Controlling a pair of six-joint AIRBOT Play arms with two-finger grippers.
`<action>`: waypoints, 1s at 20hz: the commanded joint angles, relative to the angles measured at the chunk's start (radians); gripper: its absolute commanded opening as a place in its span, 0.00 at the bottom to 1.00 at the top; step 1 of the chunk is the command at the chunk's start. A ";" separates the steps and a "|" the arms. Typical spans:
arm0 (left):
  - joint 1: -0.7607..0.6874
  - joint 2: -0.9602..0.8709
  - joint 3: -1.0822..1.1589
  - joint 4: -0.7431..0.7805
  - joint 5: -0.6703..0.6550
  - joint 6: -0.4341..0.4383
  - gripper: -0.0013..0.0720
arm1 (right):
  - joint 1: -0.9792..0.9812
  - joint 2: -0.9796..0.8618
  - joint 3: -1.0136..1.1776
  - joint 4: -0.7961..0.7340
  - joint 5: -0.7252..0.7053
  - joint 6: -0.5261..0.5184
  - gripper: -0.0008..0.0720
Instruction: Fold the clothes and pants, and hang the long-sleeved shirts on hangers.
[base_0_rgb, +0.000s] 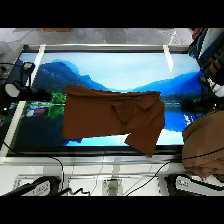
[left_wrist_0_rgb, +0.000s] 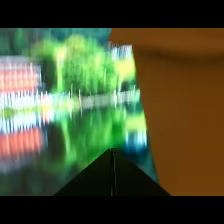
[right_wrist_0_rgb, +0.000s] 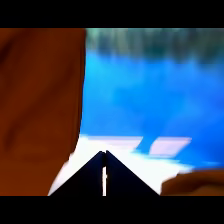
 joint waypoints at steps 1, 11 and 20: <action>0.072 0.063 -0.084 -0.046 -0.101 -0.014 0.03 | -0.149 0.002 -0.201 0.279 0.179 -0.209 0.04; 0.079 0.087 -0.160 -0.169 -0.140 -0.015 0.73 | -0.106 0.000 -0.457 0.450 -0.233 -0.147 0.64; 0.094 0.087 -0.218 -0.157 -0.234 -0.021 0.73 | -0.106 -0.142 -0.457 0.575 -0.254 -0.158 0.53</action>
